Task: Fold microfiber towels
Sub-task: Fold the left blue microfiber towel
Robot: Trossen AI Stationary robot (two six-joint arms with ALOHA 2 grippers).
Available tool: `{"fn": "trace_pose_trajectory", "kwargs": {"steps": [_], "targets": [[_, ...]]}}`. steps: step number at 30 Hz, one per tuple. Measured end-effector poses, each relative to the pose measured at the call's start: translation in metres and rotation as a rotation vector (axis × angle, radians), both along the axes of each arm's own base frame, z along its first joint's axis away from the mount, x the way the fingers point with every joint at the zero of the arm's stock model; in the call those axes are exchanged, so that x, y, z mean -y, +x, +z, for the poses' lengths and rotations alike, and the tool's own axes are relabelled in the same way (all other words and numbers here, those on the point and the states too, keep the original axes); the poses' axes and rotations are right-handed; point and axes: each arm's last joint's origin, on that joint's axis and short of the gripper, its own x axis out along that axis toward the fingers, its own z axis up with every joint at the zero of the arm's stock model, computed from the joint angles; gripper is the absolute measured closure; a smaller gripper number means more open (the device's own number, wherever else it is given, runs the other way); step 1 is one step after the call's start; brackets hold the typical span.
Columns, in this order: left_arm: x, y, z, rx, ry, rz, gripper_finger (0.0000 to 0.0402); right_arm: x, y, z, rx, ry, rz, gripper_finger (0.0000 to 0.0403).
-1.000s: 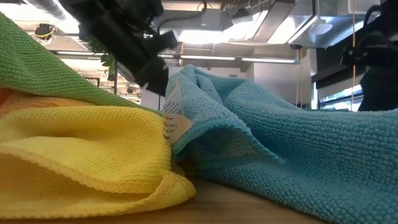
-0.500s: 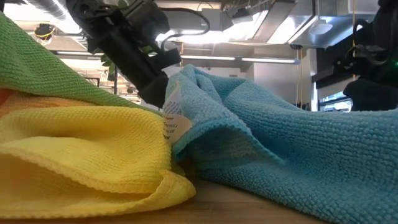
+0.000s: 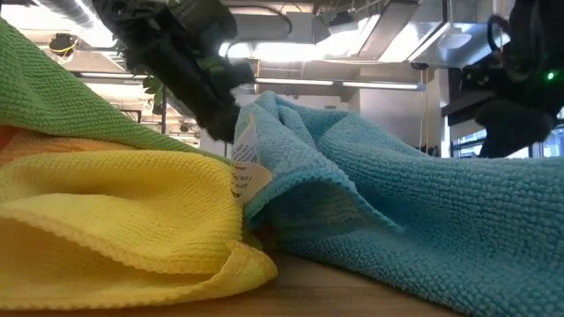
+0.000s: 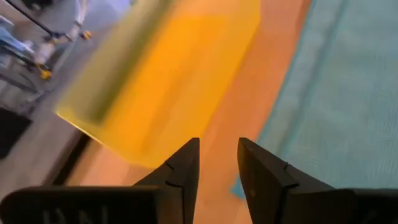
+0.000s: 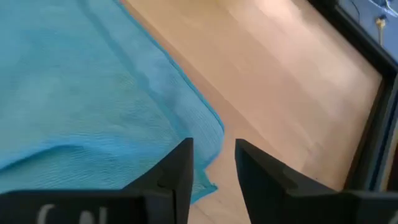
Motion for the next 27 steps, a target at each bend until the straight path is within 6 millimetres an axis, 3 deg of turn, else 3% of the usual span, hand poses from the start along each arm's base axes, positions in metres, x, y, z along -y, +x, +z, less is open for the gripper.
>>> {"fn": "trace_pose_trajectory", "kwargs": {"steps": [6, 12, 17, 24, 27], "targets": [[0.032, -0.003, 0.021, 0.113, -0.123, -0.175, 0.0302, -0.027, 0.010, 0.011, 0.030, 0.106, 0.202, 0.0282], [0.067, -0.004, -0.001, -0.011, -0.072, -0.210, 0.0302, -0.046, 0.007, 0.006, 0.101, 0.185, 0.289, 0.0282], [0.068, 0.001, -0.021, -0.056, -0.100, -0.188, 0.0302, -0.047, 0.003, -0.009, 0.140, 0.266, 0.269, 0.0311], [0.062, 0.006, -0.049, -0.155, -0.209, -0.227, 0.0310, -0.043, -0.002, -0.028, 0.133, 0.362, 0.271, 0.0390], [0.059, 0.006, -0.056, -0.186, -0.211, -0.214, 0.0315, -0.039, -0.007, -0.036, 0.109, 0.377, 0.245, 0.0394]]}}
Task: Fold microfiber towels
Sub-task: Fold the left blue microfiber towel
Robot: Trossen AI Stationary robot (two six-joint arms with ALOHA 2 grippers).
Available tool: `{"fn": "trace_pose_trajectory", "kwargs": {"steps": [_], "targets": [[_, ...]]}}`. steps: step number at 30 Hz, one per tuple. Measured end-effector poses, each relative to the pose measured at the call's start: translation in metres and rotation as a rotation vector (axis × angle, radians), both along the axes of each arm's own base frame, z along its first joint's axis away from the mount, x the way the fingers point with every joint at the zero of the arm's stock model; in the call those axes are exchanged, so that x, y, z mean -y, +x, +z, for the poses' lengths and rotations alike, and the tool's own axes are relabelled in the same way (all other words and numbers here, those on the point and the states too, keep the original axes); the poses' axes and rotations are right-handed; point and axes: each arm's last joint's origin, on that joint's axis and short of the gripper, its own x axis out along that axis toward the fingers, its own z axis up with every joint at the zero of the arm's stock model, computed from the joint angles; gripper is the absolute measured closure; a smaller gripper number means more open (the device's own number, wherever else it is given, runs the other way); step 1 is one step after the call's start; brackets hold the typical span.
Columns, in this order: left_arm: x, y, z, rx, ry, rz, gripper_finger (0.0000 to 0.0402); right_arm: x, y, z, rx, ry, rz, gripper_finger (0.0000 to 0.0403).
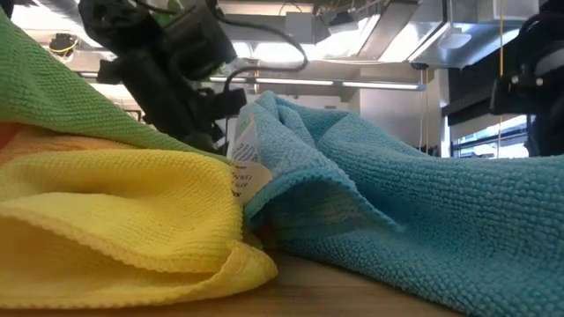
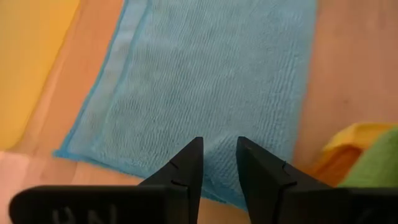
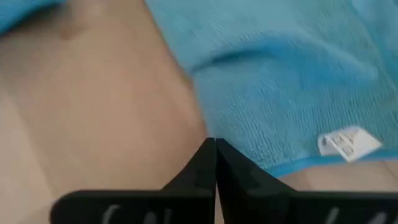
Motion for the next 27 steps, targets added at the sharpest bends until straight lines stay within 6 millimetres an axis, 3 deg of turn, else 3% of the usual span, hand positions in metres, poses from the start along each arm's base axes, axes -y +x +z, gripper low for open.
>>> {"fn": "trace_pose_trajectory", "kwargs": {"steps": [10, 20, 27], "targets": [[-0.003, -0.008, -0.006, -0.102, 0.000, 0.032, 0.0332, 0.009, -0.013, -0.014, -0.073, 0.030, -0.084, 0.0398], [-0.003, -0.012, -0.001, -0.113, 0.001, 0.047, 0.0328, 0.003, -0.007, 0.009, -0.151, -0.010, -0.078, 0.0397], [-0.004, -0.015, 0.019, -0.049, 0.037, 0.023, 0.0311, -0.002, 0.002, 0.025, -0.099, -0.072, -0.022, 0.0369]]}}
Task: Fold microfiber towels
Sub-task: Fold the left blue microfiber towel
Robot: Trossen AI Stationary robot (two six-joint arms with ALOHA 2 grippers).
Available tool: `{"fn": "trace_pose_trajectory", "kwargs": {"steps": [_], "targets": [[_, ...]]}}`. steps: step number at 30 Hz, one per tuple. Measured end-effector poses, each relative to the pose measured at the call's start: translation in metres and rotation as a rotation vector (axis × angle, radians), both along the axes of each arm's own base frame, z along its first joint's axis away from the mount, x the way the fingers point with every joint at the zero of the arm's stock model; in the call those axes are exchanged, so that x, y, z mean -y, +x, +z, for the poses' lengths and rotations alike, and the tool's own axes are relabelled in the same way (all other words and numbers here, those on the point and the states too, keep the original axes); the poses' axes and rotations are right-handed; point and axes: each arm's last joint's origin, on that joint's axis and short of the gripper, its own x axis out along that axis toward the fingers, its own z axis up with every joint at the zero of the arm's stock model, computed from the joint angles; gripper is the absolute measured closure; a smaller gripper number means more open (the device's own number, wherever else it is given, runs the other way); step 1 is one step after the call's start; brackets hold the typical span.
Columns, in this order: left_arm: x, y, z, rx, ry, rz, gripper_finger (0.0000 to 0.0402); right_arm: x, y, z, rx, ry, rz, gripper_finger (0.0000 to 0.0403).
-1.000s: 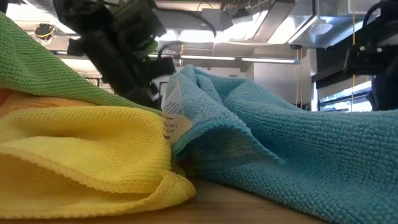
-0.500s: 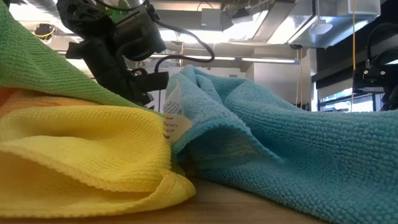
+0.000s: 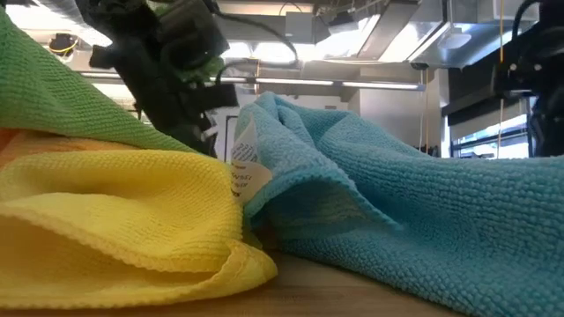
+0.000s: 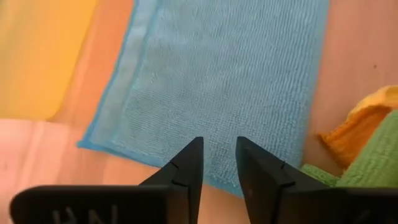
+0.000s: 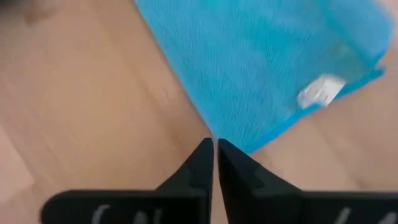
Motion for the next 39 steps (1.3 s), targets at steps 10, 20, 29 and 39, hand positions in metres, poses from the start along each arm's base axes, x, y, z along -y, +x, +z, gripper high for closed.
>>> {"fn": "trace_pose_trajectory", "kwargs": {"steps": [10, 20, 29, 39], "targets": [[-0.020, -0.001, 0.036, 0.162, -0.001, 0.014, 0.0301, 0.028, 0.000, 0.002, 0.048, -0.157, -0.051, 0.0340], [-0.060, 0.011, 0.051, 0.529, -0.062, -0.138, 0.0302, 0.079, 0.002, 0.019, 0.360, 0.028, 0.038, 0.0353], [-0.060, -0.003, 0.041, 0.700, -0.068, -0.240, 0.0302, 0.122, -0.004, 0.022, 0.364, 0.127, -0.004, 0.0308], [-0.056, -0.037, 0.019, 0.876, -0.100, -0.184, 0.0302, 0.154, -0.014, 0.014, 0.306, 0.257, -0.110, 0.0236]]}}
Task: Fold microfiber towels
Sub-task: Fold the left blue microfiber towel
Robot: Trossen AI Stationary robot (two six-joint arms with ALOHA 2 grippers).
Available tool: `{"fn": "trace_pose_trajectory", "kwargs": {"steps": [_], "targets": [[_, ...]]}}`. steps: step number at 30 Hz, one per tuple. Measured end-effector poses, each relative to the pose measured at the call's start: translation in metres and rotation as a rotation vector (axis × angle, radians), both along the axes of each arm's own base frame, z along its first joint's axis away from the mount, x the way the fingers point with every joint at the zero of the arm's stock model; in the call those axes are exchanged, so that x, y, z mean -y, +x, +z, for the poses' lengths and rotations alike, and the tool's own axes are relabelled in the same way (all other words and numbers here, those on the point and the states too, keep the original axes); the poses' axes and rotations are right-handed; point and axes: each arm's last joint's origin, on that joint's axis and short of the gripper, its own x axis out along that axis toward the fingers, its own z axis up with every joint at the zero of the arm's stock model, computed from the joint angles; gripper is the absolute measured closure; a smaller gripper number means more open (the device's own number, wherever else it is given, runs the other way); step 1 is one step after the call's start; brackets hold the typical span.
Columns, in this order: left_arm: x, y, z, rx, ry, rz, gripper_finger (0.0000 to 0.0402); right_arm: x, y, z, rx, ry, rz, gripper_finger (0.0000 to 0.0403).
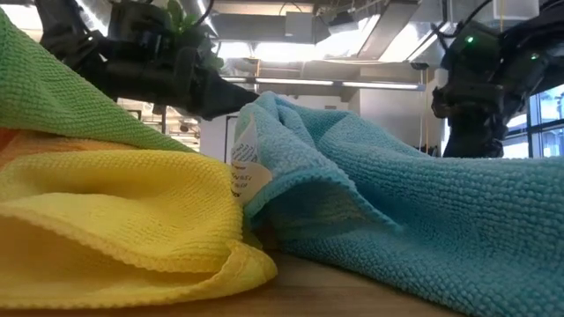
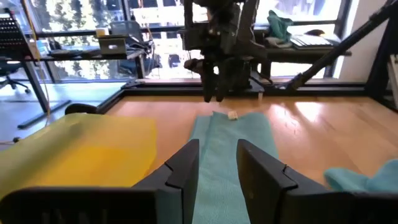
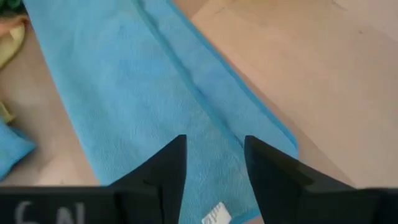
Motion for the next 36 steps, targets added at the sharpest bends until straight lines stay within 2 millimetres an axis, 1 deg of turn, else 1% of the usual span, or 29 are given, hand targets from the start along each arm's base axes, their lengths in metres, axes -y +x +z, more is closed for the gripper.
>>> {"fn": "trace_pose_trajectory", "kwargs": {"steps": [3, 8, 12, 16, 20, 23, 25, 27, 30, 33, 36], "targets": [[0.000, -0.001, -0.001, -0.001, 0.004, 0.011, 0.0302, 0.008, 0.002, -0.006, -0.022, 0.037, -0.023, 0.0233], [0.000, -0.001, -0.001, -0.002, 0.025, 0.010, 0.0302, 0.019, 0.008, -0.012, -0.062, 0.125, -0.008, 0.0233], [0.000, -0.001, -0.002, -0.017, 0.023, 0.007, 0.0302, 0.024, 0.014, -0.010, -0.131, 0.128, 0.043, 0.0233], [0.001, -0.001, -0.006, -0.056, 0.019, 0.004, 0.0302, 0.031, 0.022, 0.000, -0.160, 0.099, 0.099, 0.0233], [-0.004, -0.002, -0.009, -0.088, 0.006, 0.026, 0.0302, 0.038, 0.024, 0.007, -0.257, 0.129, 0.127, 0.0233], [-0.010, -0.004, -0.014, -0.135, -0.035, 0.054, 0.0302, 0.040, 0.023, 0.005, -0.336, 0.167, 0.149, 0.0233], [-0.018, -0.003, -0.016, -0.184, -0.072, 0.065, 0.0302, 0.041, 0.023, 0.002, -0.359, 0.184, 0.155, 0.0233], [-0.029, 0.002, -0.014, -0.253, -0.128, 0.039, 0.0302, 0.041, 0.025, -0.001, -0.359, 0.209, 0.171, 0.0233], [-0.047, 0.009, -0.011, -0.461, -0.223, 0.011, 0.0302, 0.041, 0.026, -0.004, -0.361, 0.230, 0.190, 0.0233], [-0.062, 0.010, -0.002, -0.678, -0.248, 0.037, 0.0302, 0.041, 0.026, -0.005, -0.363, 0.235, 0.194, 0.0233], [-0.073, 0.009, 0.009, -0.769, -0.245, 0.032, 0.0302, 0.041, 0.026, -0.005, -0.363, 0.236, 0.193, 0.0233]]}}
